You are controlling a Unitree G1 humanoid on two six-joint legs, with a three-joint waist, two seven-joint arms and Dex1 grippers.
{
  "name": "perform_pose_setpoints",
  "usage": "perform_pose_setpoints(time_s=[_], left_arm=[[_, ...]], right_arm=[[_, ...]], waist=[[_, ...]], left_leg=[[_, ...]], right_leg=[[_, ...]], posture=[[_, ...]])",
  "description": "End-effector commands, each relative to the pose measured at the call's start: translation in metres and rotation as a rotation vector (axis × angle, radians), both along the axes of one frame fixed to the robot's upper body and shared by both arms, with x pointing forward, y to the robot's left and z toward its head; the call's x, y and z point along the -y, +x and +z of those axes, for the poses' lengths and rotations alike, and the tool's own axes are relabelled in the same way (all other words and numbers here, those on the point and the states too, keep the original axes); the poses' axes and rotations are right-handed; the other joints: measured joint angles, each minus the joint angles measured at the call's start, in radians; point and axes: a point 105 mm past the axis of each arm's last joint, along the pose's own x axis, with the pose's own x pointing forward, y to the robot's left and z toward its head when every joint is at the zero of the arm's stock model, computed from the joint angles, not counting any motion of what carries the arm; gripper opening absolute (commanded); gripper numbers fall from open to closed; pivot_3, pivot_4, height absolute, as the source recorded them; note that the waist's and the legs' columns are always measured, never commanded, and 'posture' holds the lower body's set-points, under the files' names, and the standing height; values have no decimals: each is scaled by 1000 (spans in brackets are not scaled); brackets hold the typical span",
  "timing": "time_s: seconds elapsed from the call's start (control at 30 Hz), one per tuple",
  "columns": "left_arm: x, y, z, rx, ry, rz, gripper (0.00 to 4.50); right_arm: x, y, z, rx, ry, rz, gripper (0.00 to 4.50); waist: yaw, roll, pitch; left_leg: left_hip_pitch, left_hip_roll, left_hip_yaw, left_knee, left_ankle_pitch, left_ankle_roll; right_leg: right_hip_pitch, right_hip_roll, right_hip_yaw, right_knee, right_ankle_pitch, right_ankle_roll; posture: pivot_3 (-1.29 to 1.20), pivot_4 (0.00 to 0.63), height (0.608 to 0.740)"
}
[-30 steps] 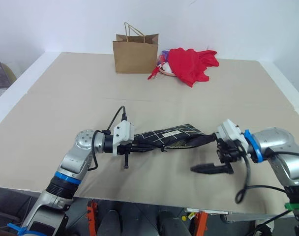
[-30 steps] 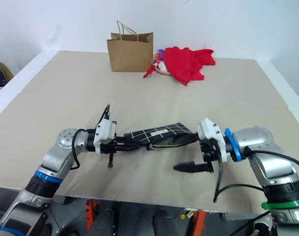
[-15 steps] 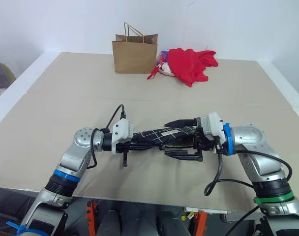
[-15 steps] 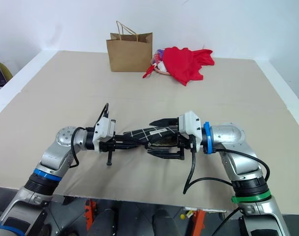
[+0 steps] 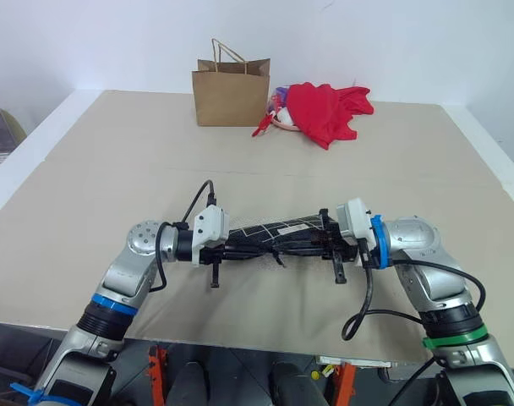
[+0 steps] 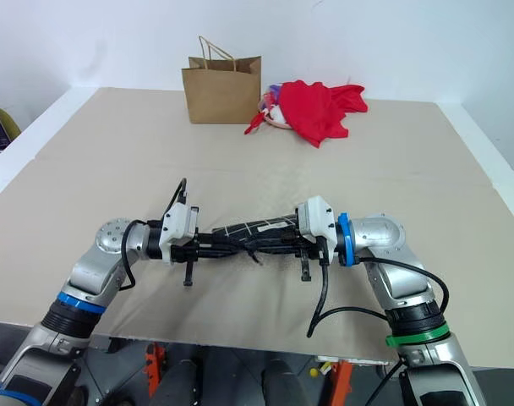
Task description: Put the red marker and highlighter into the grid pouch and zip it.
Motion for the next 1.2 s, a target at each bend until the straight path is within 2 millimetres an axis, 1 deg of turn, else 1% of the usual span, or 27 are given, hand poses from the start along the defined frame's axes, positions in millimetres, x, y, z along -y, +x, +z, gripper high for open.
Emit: perform_pose_setpoints(time_s=[0.03, 0.13, 0.2, 0.27, 0.37, 0.43, 0.47, 0.6, 0.63, 0.7, 0.77, 0.8, 0.87, 0.9, 0.93, 0.97, 1.0, 1.03, 1.1, 1.13, 1.17, 1.2], left_arm=[[2, -2, 10, 45, -15, -9, 0], [1, -1, 10, 47, -13, -9, 0], [0, 0, 11, 48, -15, -5, 0], [-2, 1, 12, 53, -15, 2, 0], [-8, 3, 13, 59, -11, 19, 0], [-17, 6, 14, 70, 3, 41, 0], [-21, 8, 14, 75, 8, 51, 0], [-33, 13, 14, 85, 38, 73, 0], [-36, 14, 14, 86, 45, 76, 0], [-38, 17, 13, 92, 57, 83, 0], [-35, 23, 14, 55, 50, 100, 0], [-32, 25, 15, 37, 43, 105, 396], [-32, 29, 14, 10, 51, 120, 969], [-33, 33, 16, 18, 48, 143, 1276], [-37, 40, 21, 1, 19, 197, 1698], [-42, 47, 25, -2, -4, 250, 2021], [-48, 51, 28, -13, -20, 298, 2641], [-53, 55, 28, -19, -26, 339, 2746], [-63, 59, 25, -22, -26, 417, 3532], [-70, 61, 23, -31, -26, 463, 4145], [-77, 62, 21, -36, -33, 506, 4500], [-83, 62, 19, -39, -38, 545, 4500]], right_arm=[[2, -5, 8, 23, 12, 25, 48], [4, -3, 13, 18, 47, -23, 48], [13, 0, 17, 4, 72, -75, 48], [35, 5, 21, -4, 89, -170, 48], [75, 7, 20, -14, 62, -307, 48], [106, 7, 24, -19, 38, -410, 48], [118, 6, 25, -20, 23, -444, 48], [154, 1, 24, -20, -57, -535, 48], [159, 0, 23, -23, -68, -544, 48], [160, -2, 24, -23, -73, -544, 48], [146, 1, 30, -64, -1, -530, 48], [141, 2, 30, -97, 24, -520, 9], [135, 4, 29, -135, 40, -525, 703], [134, 6, 28, -151, 43, -535, 962], [134, 7, 26, -174, 52, -554, 1394], [134, 8, 23, -193, 61, -570, 1728], [134, 9, 19, -216, 74, -590, 2399], [135, 9, 14, -241, 87, -608, 2499], [138, 7, 6, -262, 98, -642, 3378], [141, 6, 1, -271, 104, -667, 4004], [146, 6, -3, -280, 117, -702, 4415], [152, 6, -7, -278, 124, -738, 4465]], waist=[[0, 0, 0], [0, 0, 0], [0, 0, 0], [3, 0, 0], [10, 0, 0], [10, 0, 0], [8, 0, 0], [0, 0, 0], [0, 0, 0], [-1, 0, 0], [-2, 0, 0], [-2, 0, 0], [-2, 0, 0], [-2, 0, 0], [-2, 0, 0], [-1, 0, 0], [-1, 0, 0], [-1, 0, 0], [-1, 0, 0], [-1, 0, 0], [-1, 0, 0], [-1, 0, 0]], left_leg=[[0, 0, 0, 0, 0, 0], [0, 0, 0, 0, 0, 0], [0, 0, 0, 0, 0, 0], [0, 0, 0, 0, 0, 0], [-1, 0, 0, 0, 0, 0], [-1, -1, 0, 0, 0, 0], [0, -1, 0, 0, 0, 0], [1, 0, 0, 0, 0, 0], [1, 0, 0, 0, 0, 0], [1, 0, 0, 0, 0, 0], [1, 0, 0, 1, 0, 0], [1, 0, 0, 0, 0, 0], [1, 0, 0, 1, 0, 0], [1, 0, 0, 1, 0, 0], [1, -1, 0, 1, 0, 0], [1, -1, 0, 1, 0, 0], [0, -1, 0, 1, 0, 0], [0, 0, 0, 1, 0, 0], [0, 0, 0, 0, 0, 0], [0, 0, -1, 0, 0, 1], [0, -1, -1, 0, 0, 1], [0, -1, -1, -1, 0, 1]], right_leg=[[0, 0, 0, 0, 0, 0], [0, 0, 0, 0, 0, 0], [0, 0, 0, 0, 0, 0], [0, 0, 0, 0, 0, 0], [0, -1, 0, 0, 0, 0], [0, -1, 0, 0, 0, 0], [0, -1, 0, -1, 0, 0], [0, 0, 0, 0, 0, 0], [1, 0, 0, 0, 0, 0], [1, -1, 0, 0, 0, 0], [1, -1, 0, 0, 0, 0], [1, -1, 0, 0, 0, 0], [1, -1, 0, 0, 0, 0], [1, -1, 0, 0, 0, 0], [1, -1, 0, 0, 0, 1], [1, -1, 0, 0, 0, 1], [1, -1, 0, 0, 0, 1], [1, -1, 0, 0, 0, 1], [1, 0, 0, 0, -1, 1], [1, 0, -1, 0, -1, 0], [1, -1, -1, 0, -1, 1], [1, -1, -1, 0, -1, 1]], posture=[[0, 150, 739], [0, 150, 739], [0, 150, 739], [0, 150, 739], [0, 150, 739], [0, 150, 739], [0, 150, 739], [0, 150, 739], [0, 150, 739], [0, 150, 739], [0, 150, 739], [0, 150, 739], [0, 150, 739], [0, 150, 739], [0, 150, 739], [0, 150, 739], [0, 150, 739], [0, 150, 739], [0, 150, 739], [0, 150, 739], [0, 150, 739], [0, 150, 739]])
